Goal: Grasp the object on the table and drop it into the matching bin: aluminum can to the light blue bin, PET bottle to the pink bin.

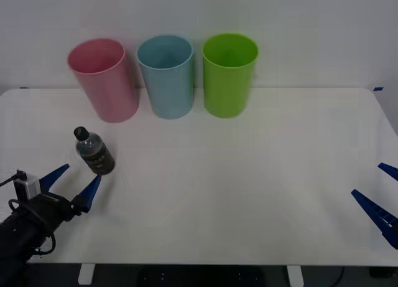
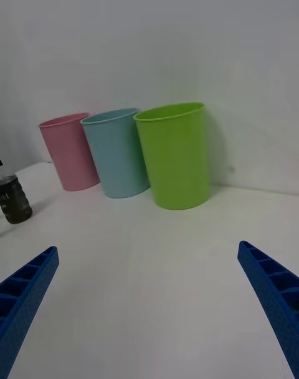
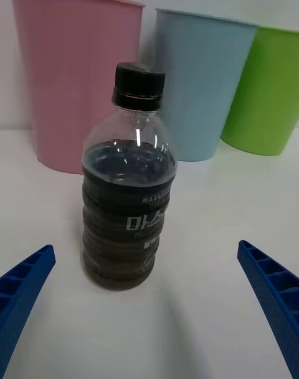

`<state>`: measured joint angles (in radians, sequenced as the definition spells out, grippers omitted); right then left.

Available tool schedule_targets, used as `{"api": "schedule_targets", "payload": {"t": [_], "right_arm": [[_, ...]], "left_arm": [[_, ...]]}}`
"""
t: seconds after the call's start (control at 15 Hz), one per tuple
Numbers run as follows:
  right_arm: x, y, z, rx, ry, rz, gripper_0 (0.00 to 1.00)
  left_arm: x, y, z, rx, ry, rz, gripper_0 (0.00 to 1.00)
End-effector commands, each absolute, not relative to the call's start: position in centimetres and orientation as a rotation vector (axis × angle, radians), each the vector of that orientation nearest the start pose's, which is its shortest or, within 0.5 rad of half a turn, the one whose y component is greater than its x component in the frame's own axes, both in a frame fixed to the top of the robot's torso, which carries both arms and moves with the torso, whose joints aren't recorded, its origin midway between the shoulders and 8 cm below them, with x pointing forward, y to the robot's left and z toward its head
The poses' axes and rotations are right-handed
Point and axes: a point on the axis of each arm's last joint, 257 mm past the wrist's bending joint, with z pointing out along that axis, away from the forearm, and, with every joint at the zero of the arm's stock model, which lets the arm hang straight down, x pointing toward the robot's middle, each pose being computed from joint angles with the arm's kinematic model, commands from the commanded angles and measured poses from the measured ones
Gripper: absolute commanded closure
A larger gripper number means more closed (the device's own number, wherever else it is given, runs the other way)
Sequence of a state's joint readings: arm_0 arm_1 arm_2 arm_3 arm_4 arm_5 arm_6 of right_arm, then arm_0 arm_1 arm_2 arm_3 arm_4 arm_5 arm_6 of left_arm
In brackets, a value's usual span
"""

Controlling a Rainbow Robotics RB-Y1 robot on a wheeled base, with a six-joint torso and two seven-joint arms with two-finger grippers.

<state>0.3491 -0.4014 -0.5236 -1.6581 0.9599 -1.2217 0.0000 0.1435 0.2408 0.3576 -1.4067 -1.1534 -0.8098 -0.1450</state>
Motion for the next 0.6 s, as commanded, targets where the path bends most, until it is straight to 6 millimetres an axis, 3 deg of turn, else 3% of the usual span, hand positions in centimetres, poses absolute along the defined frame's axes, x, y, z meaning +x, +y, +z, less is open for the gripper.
{"api": "schedule_targets", "payload": {"t": [0.07, 0.6], "right_arm": [[34.2, -33.0, -16.9, -0.465, 1.441, 0.567, 0.0], [34.2, -33.0, -16.9, -0.465, 1.441, 0.567, 0.0]], "left_arm": [[47.2, 31.7, -28.0, 0.234, 1.615, -0.338, 0.0], [51.9, 30.7, -27.8, 0.252, 1.621, -0.32, 0.0]]}}
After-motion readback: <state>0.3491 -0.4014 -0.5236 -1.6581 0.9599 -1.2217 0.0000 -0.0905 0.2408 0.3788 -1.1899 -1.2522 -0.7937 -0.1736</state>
